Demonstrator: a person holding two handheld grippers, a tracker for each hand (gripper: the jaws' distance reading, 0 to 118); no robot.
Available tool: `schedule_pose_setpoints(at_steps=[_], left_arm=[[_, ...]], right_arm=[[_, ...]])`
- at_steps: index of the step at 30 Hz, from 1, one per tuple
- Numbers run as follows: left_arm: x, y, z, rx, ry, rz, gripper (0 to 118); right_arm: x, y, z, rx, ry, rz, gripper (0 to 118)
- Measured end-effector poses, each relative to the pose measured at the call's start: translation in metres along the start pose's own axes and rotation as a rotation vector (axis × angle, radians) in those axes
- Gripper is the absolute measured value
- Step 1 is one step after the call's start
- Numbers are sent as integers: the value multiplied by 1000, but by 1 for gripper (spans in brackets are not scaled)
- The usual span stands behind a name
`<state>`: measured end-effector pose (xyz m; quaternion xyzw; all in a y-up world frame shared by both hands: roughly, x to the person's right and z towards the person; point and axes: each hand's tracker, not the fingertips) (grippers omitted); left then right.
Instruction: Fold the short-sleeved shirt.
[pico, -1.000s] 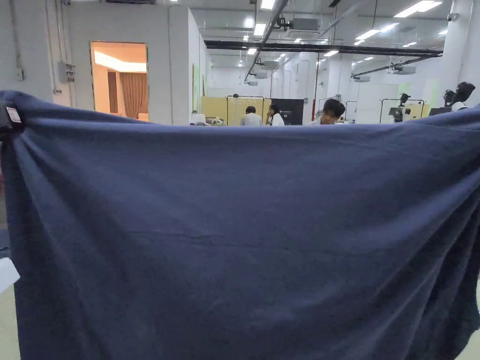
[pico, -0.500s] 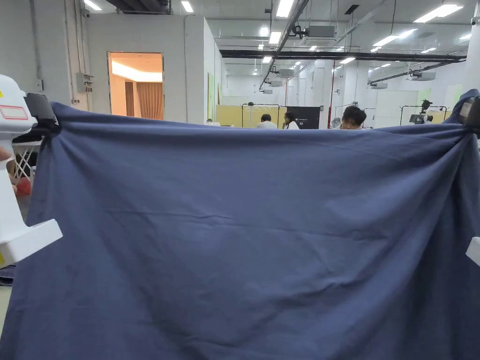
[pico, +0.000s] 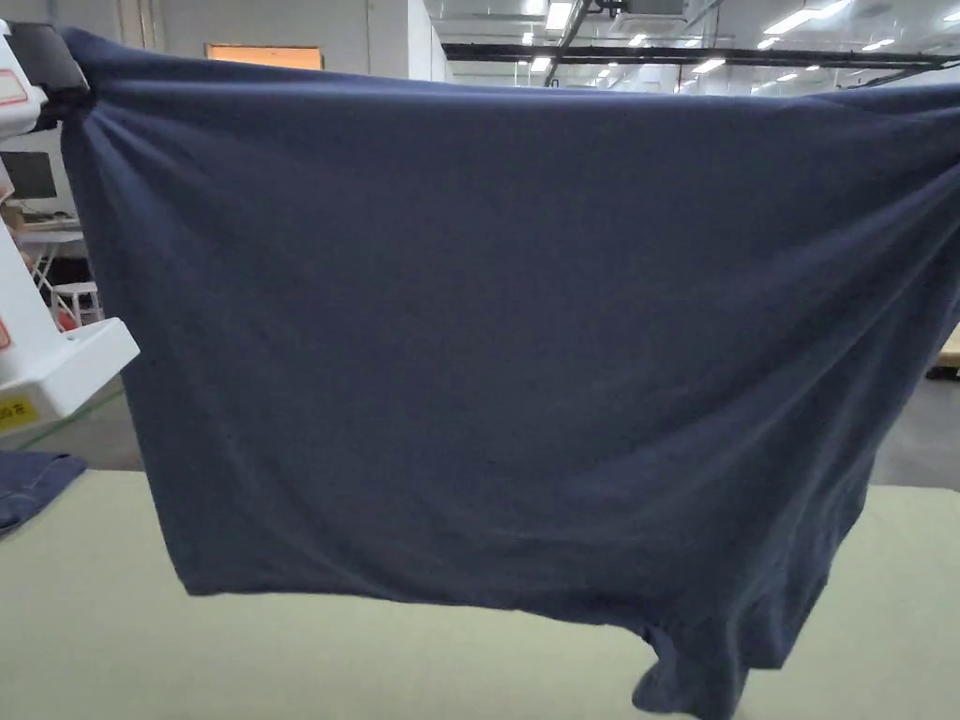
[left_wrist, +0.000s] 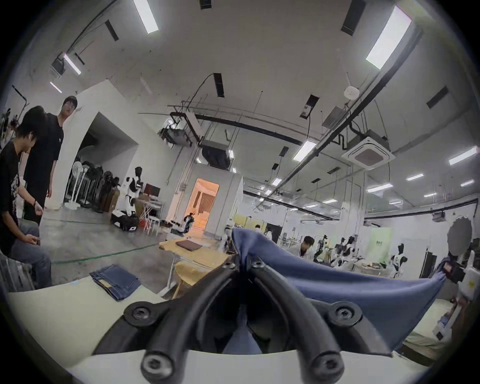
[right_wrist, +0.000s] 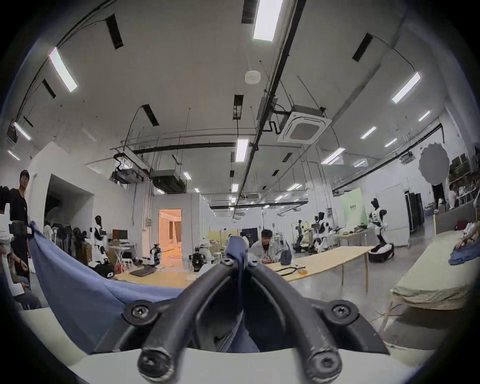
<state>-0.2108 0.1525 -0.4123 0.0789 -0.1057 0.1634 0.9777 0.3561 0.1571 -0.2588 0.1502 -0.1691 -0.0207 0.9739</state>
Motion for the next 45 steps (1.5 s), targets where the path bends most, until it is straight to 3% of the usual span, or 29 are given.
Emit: schedule_pose_setpoints(at_steps=[8, 15, 19, 23, 27, 34, 39, 40, 41, 42, 43, 44, 45], left_arm=[[-24, -96, 54, -181, 23, 21, 0], [-64, -195, 167, -441, 92, -13, 0], [-85, -244, 243, -596, 145, -42, 0], [-105, -284, 309, -747, 204, 11, 0], [-126, -307, 358, -888, 233, -23, 0], [-143, -341, 389, -1108, 190, -187, 0], [-142, -343, 386, -1092, 184, -200, 0], [-142, -339, 386, -1067, 186, -201, 6], [-141, -334, 386, -1047, 198, -208, 22], [-138, -324, 387, -1011, 225, -232, 43], [-137, -309, 389, -968, 217, -219, 74], [-134, -295, 389, -913, 199, -195, 93], [-128, -276, 390, -849, 187, -176, 101]], right_arm=[[23, -89, 82, -189, 14, -62, 0], [47, -170, 206, -426, 46, -56, 0], [49, -205, 282, -537, 47, 48, 0], [48, -239, 346, -687, 68, 52, 0], [57, -267, 392, -823, 71, 91, 0], [70, -321, 436, -1081, 42, 98, 0], [74, -327, 441, -1094, 28, 89, 1], [74, -323, 441, -1093, 30, 82, 7], [72, -319, 443, -1073, 28, 87, 19], [70, -309, 445, -1002, 7, 133, 44], [68, -299, 444, -972, -1, 148, 85], [66, -288, 443, -931, -12, 146, 107], [65, -273, 443, -848, -13, 122, 112]])
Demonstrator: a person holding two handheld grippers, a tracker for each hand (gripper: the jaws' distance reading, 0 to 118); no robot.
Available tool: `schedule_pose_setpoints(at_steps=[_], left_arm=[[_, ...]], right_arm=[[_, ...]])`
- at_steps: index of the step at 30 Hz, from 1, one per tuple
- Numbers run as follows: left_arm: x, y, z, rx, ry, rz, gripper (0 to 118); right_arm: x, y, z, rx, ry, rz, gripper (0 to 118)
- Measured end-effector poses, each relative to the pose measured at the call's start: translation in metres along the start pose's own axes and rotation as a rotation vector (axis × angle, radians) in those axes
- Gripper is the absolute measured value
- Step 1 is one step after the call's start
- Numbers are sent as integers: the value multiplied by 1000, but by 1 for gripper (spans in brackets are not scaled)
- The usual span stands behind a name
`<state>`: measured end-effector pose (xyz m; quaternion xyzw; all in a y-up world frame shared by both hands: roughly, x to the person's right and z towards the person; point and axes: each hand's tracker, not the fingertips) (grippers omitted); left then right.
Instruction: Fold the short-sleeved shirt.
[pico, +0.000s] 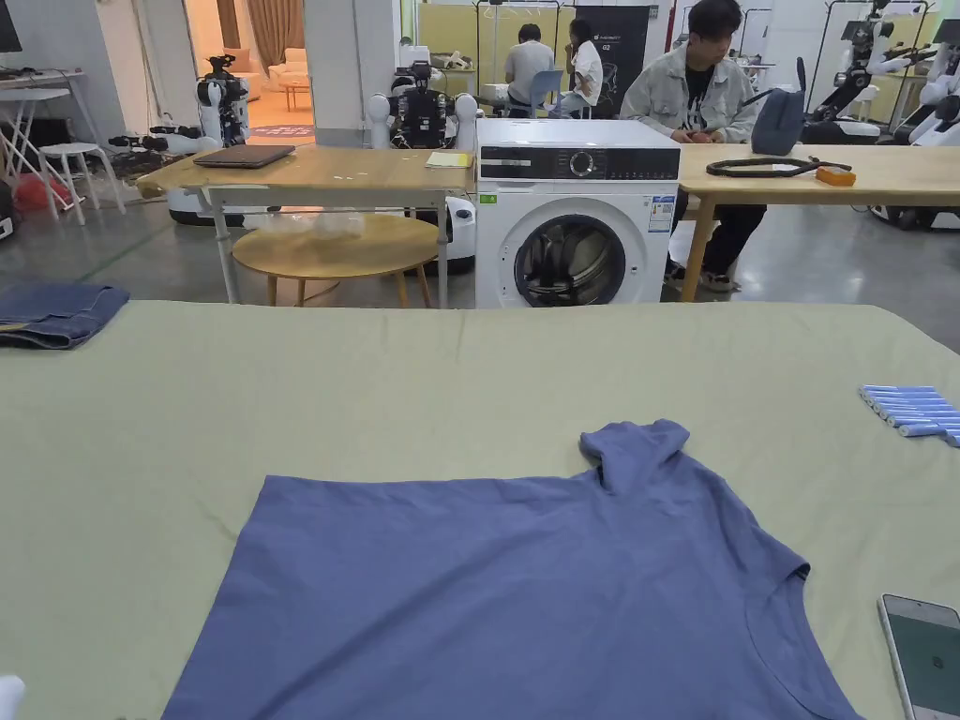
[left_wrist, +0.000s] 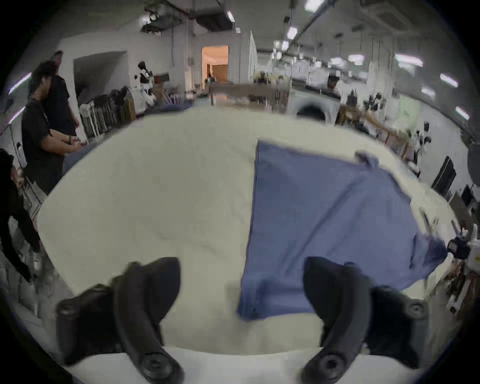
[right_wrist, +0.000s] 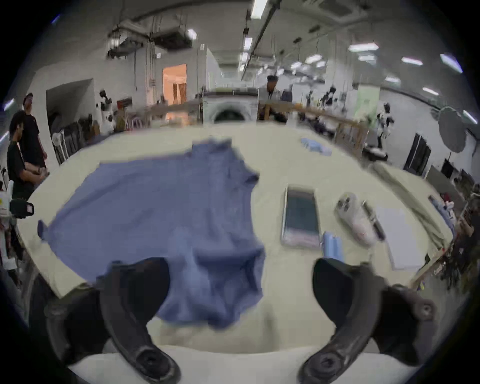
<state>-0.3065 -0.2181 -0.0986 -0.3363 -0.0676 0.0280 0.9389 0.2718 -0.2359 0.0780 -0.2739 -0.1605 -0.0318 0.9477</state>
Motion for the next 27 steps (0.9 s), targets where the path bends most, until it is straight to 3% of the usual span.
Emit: schedule_pose_setpoints(at_steps=[8, 9, 10, 11, 12, 13, 15, 17, 22, 23, 24, 25, 26, 27], left_arm=[[45, 76, 106, 567, -59, -9, 100], [50, 77, 113, 591, -75, -30, 90], [54, 79, 120, 612, -71, -55, 46], [58, 78, 125, 636, -53, -69, 0], [61, 77, 128, 658, -24, -71, 0], [61, 76, 128, 645, -40, -103, 0], [54, 76, 128, 573, -115, -82, 0], [52, 68, 118, 571, -84, -82, 0], [34, 40, 76, 295, -78, -95, 0], [32, 33, 63, 200, -44, -86, 1], [28, 26, 49, 159, -18, -84, 32], [16, 15, 22, 45, -28, -84, 98], [9, 5, 3, -91, -33, -75, 118], [7, -6, -3, -154, -49, -70, 114]], right_arm=[[-23, 88, 69, 515, -31, -88, 111], [-27, 93, 74, 545, -18, -83, 107], [-30, 96, 78, 562, -3, -75, 72], [-34, 99, 82, 575, 11, -70, 6], [-38, 100, 84, 591, -9, -70, 0], [-45, 100, 81, 569, -22, -40, 0], [-44, 96, 78, 560, 55, -76, 0], [-46, 91, 74, 562, 50, -83, 0], [-49, 79, 58, 484, 63, -54, 0], [-50, 74, 54, 470, 63, -54, 0], [-53, 75, 55, 455, 57, -47, 0], [-54, 69, 51, 435, 55, -37, 0], [-54, 65, 48, 420, 55, -34, 0], [-53, 60, 45, 402, 56, -33, 0]])
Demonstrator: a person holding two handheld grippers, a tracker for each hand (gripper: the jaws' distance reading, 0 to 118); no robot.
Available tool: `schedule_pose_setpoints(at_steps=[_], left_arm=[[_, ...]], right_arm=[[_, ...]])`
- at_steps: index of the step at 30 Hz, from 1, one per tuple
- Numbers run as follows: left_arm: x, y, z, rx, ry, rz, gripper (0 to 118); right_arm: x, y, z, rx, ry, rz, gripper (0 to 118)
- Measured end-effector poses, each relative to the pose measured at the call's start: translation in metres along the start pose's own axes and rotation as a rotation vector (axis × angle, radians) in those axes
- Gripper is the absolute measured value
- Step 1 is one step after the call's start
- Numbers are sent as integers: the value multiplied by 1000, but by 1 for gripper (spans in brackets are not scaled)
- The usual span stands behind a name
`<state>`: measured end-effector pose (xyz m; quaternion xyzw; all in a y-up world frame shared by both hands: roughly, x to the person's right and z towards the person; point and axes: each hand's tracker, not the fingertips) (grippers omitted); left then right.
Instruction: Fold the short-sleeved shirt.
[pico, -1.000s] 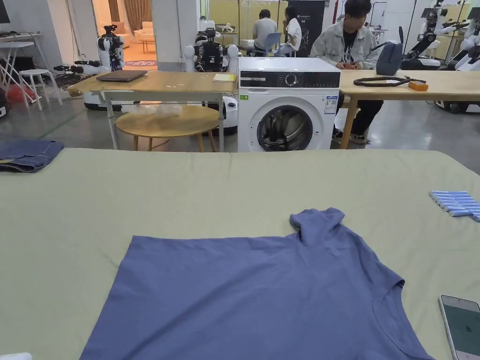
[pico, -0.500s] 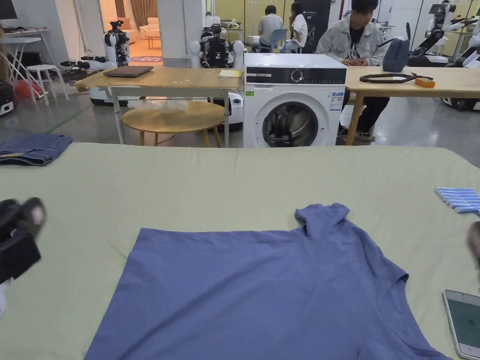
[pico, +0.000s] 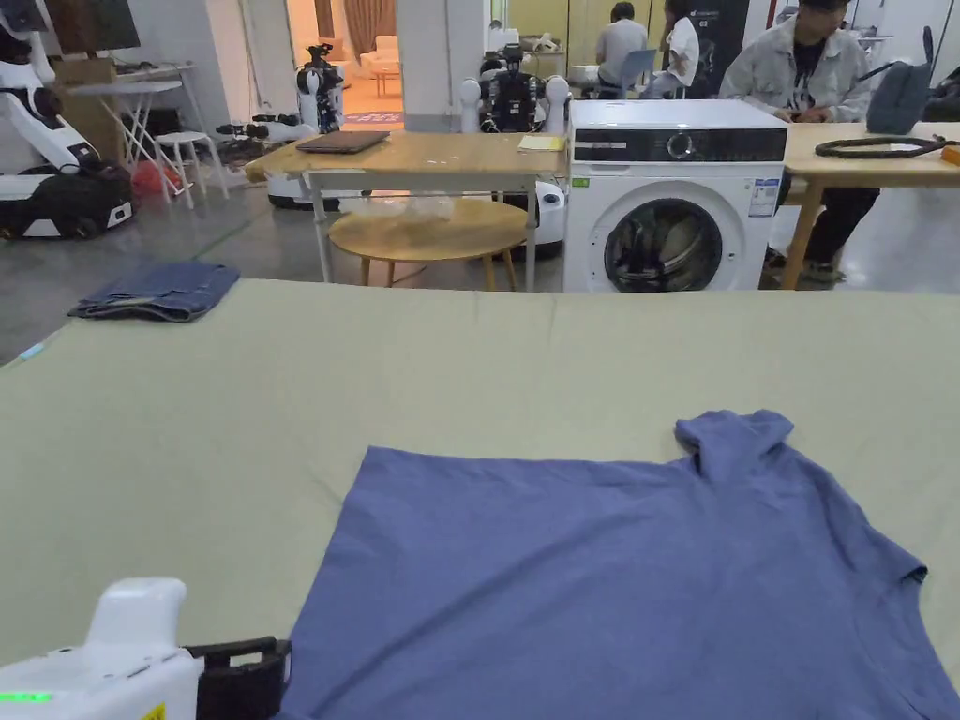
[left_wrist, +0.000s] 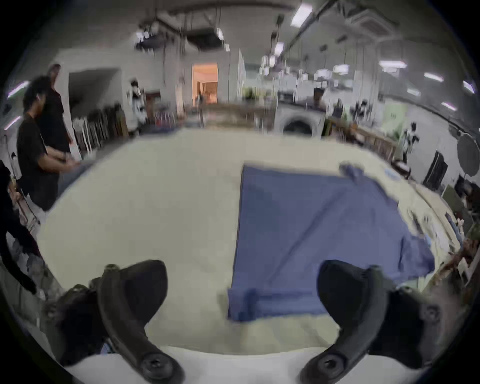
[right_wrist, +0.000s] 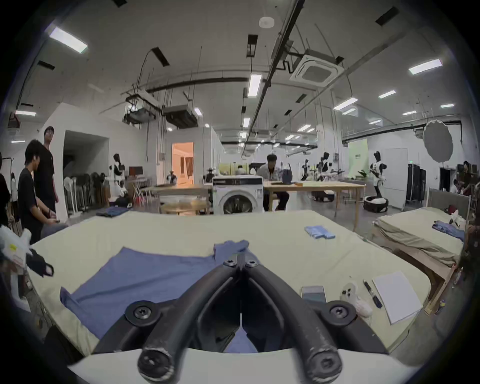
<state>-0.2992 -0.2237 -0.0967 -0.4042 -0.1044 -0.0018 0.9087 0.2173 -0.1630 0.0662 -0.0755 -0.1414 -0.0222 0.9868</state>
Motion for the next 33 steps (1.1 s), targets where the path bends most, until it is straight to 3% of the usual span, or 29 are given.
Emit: schedule_pose_setpoints(at_steps=[3, 5, 6, 8, 10, 11, 12, 13, 14, 15, 22, 25, 26, 27, 28, 29, 33], left_arm=[[-7, -23, -44, -108, 16, 6, 114], [-5, -32, -59, -154, 34, -11, 105], [-2, -34, -58, -135, 30, -13, 95], [2, -34, -64, -136, 38, -12, 46], [4, -34, -65, -136, 15, 0, 7], [6, -32, -64, -126, -2, 1, 7], [9, -31, -62, -116, -6, 4, 6], [12, -30, -60, -110, 2, -10, 6], [14, -30, -57, -103, 5, -26, 6], [15, -30, -54, -86, 9, -35, 6], [10, -32, -43, -62, -3, -3, 6], [11, -33, -41, -65, -1, -5, 6], [11, -33, -41, -63, 0, -6, 6], [11, -33, -41, -66, 0, -4, 6], [11, -33, -40, -67, -2, 1, 6], [11, -32, -37, -62, -6, 8, 6], [4, -18, -20, -8, -43, 81, 6]], right_arm=[[2, -11, 0, -56, -2, 6, 0], [4, -15, 1, -88, -8, 8, 0], [5, -21, 0, -106, -12, 13, 0], [6, -30, -2, -146, -20, 19, 0], [9, -36, -4, -200, -17, 20, 0], [11, -41, -7, -253, -12, 25, 5], [13, -47, -12, -320, -12, 37, 25], [17, -51, -16, -382, -11, 42, 71], [20, -59, -21, -441, -16, 44, 105], [24, -68, -27, -513, -16, 41, 117], [52, -124, -39, -778, -74, 37, 104], [59, -138, -37, -830, -74, 19, 92], [60, -139, -35, -832, -62, 10, 83], [60, -139, -33, -820, -55, 1, 64], [58, -137, -31, -805, -38, -14, 21], [53, -134, -29, -774, -30, -25, 2], [41, -95, -25, -625, -24, 22, 2]])
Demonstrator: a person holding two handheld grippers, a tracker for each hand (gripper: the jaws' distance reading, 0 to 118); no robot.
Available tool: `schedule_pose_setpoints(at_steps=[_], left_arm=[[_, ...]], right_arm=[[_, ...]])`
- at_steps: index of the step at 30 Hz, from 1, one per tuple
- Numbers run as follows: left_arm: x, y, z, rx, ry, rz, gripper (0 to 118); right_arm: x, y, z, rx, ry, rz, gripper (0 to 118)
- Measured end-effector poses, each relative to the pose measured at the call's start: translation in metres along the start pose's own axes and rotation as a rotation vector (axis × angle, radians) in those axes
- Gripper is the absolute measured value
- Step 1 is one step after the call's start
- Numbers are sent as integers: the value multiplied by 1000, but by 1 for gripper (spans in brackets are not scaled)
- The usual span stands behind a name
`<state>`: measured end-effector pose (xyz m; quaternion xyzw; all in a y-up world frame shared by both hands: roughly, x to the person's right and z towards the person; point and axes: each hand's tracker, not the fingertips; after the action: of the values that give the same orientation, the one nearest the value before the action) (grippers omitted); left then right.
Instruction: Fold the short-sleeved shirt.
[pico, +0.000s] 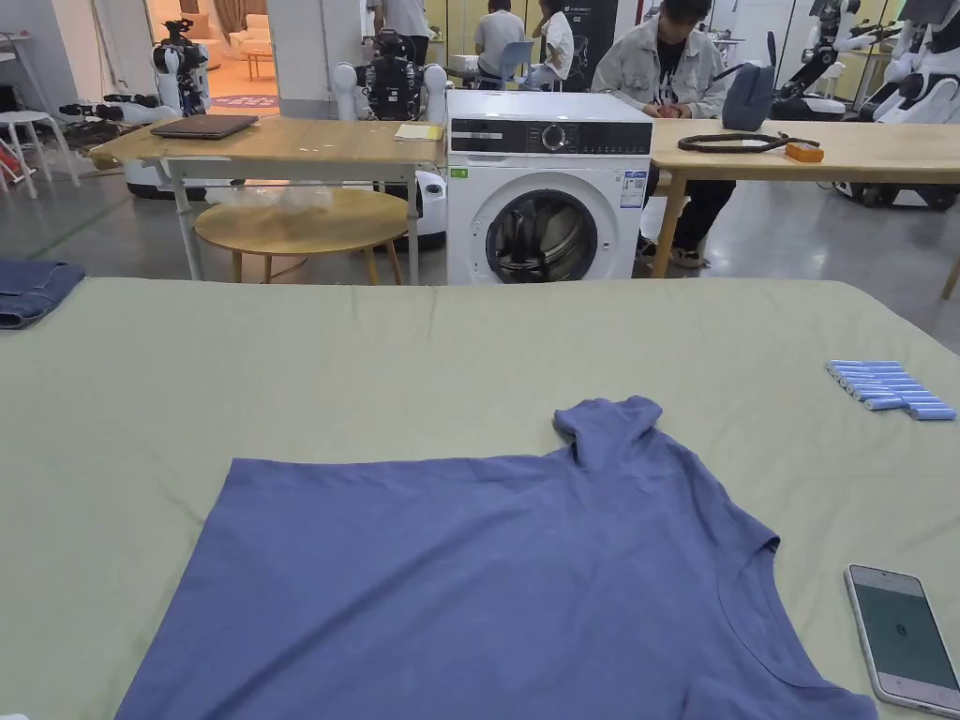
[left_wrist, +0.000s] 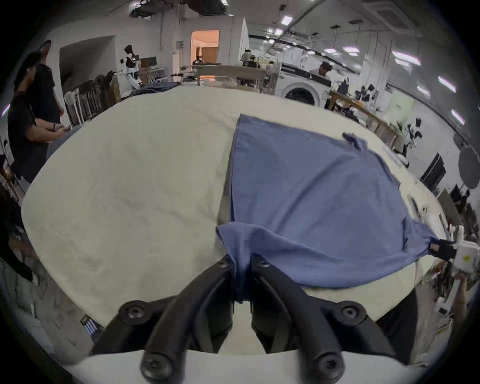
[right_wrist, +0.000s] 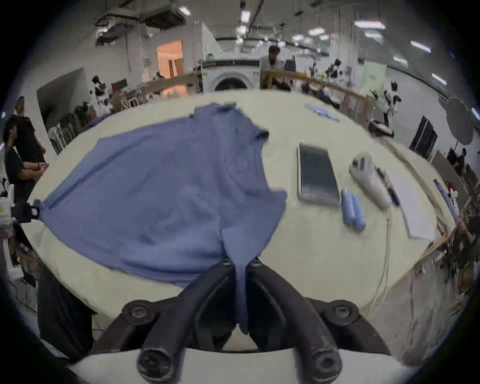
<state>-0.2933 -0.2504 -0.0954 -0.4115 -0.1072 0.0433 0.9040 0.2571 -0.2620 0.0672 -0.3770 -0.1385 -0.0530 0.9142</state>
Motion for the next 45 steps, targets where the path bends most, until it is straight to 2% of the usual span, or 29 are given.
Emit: schedule_pose_setpoints(at_steps=[5, 11, 14, 18, 22, 24, 25, 26, 27, 28, 29, 30, 31, 35, 36, 37, 38, 39, 40, 41, 42, 44, 45], left_arm=[[4, 52, 13, 100, -9, 54, 6], [14, 125, -57, 56, 24, 104, 6], [18, 150, -105, 7, 42, 131, 6], [20, 165, -154, -76, 90, 99, 6], [17, 160, -172, -97, 95, 90, 6], [14, 155, -167, -71, 85, 125, 6], [11, 153, -160, -53, 79, 141, 15], [11, 151, -152, -21, 86, 148, 32], [11, 148, -138, 31, 92, 142, 55], [11, 146, -121, 93, 82, 139, 86], [10, 144, -105, 157, 73, 134, 101], [12, 140, -84, 233, 57, 133, 105], [16, 136, -62, 325, 38, 121, 105], [28, 116, -4, 546, 12, 66, 104], [34, 108, 10, 585, -8, 51, 97], [39, 103, 18, 608, -16, 35, 66], [43, 97, 27, 619, -26, 12, 24], [48, 93, 32, 616, -13, 7, 0], [52, 89, 35, 617, 1, 10, 0], [52, 86, 37, 640, -36, 7, 0], [52, 88, 35, 576, -72, 3, 0], [48, 88, 26, 512, -73, 23, 0], [44, 91, 19, 468, -70, 23, 0]], right_arm=[[7, 71, 3, 102, 46, -44, 2], [6, 144, -76, 64, 64, -78, 2], [6, 161, -132, -28, 52, -91, 2], [6, 169, -187, -108, 45, -122, 2], [4, 165, -209, -132, 36, -112, 2], [4, 162, -202, -88, 31, -111, 7], [5, 161, -194, -50, 22, -117, 21], [6, 160, -185, -11, 18, -123, 45], [7, 159, -171, 36, 28, -131, 75], [7, 157, -155, 93, 28, -128, 107], [8, 155, -136, 180, 38, -132, 112], [8, 153, -118, 253, 30, -128, 112], [9, 151, -100, 308, 52, -123, 112], [0, 143, -45, 499, 13, -117, 112], [-5, 142, -34, 540, 4, -116, 110], [-7, 138, -23, 573, 15, -118, 104], [-7, 135, -13, 593, 31, -130, 92], [-9, 133, -6, 597, 65, -138, 55], [-11, 131, -1, 606, 40, -142, 0], [-14, 130, -1, 602, 46, -143, 0], [-16, 126, 2, 602, 35, -161, 0], [-12, 126, 3, 549, 99, -150, 0], [-13, 122, 3, 559, 79, -147, 0]])
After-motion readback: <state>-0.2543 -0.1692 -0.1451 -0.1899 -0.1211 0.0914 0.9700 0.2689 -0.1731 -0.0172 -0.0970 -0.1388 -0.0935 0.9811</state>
